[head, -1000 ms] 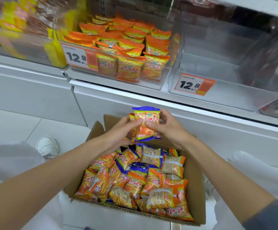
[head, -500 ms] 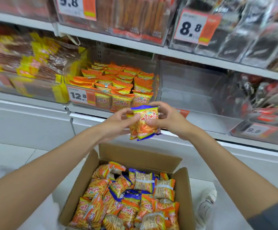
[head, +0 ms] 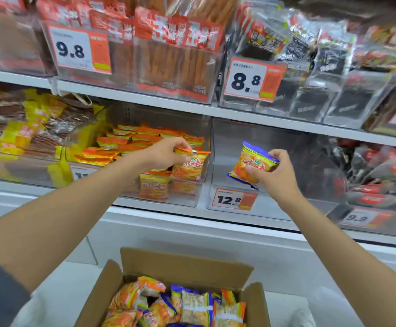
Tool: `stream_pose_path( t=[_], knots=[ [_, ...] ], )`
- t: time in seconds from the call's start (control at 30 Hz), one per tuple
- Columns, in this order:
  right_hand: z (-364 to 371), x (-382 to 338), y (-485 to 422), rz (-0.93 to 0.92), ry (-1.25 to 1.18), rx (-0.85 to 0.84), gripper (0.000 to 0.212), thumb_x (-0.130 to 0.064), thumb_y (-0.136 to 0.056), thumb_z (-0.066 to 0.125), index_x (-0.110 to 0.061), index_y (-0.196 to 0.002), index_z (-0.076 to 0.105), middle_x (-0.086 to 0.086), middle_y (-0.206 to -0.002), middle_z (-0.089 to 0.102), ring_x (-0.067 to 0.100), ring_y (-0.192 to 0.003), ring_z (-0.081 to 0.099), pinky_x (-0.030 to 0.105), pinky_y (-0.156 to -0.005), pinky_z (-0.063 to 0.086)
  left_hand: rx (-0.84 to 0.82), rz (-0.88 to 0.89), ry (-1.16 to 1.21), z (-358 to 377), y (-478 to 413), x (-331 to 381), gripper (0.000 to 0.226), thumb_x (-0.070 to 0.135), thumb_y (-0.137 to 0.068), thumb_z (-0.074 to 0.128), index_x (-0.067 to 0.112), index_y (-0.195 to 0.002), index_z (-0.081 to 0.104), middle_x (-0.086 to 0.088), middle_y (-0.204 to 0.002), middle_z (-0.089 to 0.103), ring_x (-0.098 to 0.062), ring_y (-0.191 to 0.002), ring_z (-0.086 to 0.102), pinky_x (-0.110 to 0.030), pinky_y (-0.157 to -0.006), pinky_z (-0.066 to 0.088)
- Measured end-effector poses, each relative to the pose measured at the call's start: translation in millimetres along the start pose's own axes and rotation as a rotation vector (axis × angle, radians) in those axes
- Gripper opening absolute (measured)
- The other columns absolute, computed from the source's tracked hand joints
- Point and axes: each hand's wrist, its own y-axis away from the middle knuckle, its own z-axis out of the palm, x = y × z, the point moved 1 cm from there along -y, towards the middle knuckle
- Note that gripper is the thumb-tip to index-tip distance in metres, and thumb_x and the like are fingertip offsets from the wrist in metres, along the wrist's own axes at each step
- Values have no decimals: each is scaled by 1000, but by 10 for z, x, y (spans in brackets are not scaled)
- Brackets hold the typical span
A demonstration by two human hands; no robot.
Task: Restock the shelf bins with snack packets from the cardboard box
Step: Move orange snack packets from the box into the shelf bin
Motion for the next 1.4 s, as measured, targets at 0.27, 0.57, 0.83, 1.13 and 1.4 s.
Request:
stream_pose_path(
  t=[0.27,0.57,0.83,1.13,1.4],
  knots=[
    [45,138,-195,11,34,1,51,-13,-77,81,-15,-109,42,-6,-89,56,7,-75,58,21,-63,50,-79,31,-212,10,-162,-202,23,12,-79,79,19,-96,64,-1,-104,68,-19,-104,64,-34,-90,52],
    [94,203,-338,52,130,-49,52,-17,-77,82,-14,-109,41,-8,-89,56,4,-75,58,20,-58,49,-154,-52,-450,109,-176,-268,20,38,-80,77,29,-98,74,19,-94,64,-10,-99,58,-41,-98,44],
    [127,305,-478,84,165,-115,54,-17,-77,82,-17,-111,41,-5,-92,58,6,-76,59,19,-55,44,-48,-16,33,113,-189,-40,14,22,-81,76,20,-94,73,2,-93,67,-15,-87,63,-28,-75,51],
    [456,676,-1232,127,183,-142,61,-14,-75,82,-15,-116,38,6,-108,59,23,-94,61,29,-69,47,65,-113,83,492,-804,202,70,49,-86,65,26,-146,38,1,-121,52,-16,-107,51,-26,-86,38],
    [1034,1041,-1794,81,191,-248,71,-19,-72,85,-4,-126,41,2,-111,57,16,-100,57,25,-76,43,205,-30,370,715,-841,-20,54,40,-87,67,36,-138,49,-1,-112,67,-12,-104,63,-18,-81,48]
  ],
)
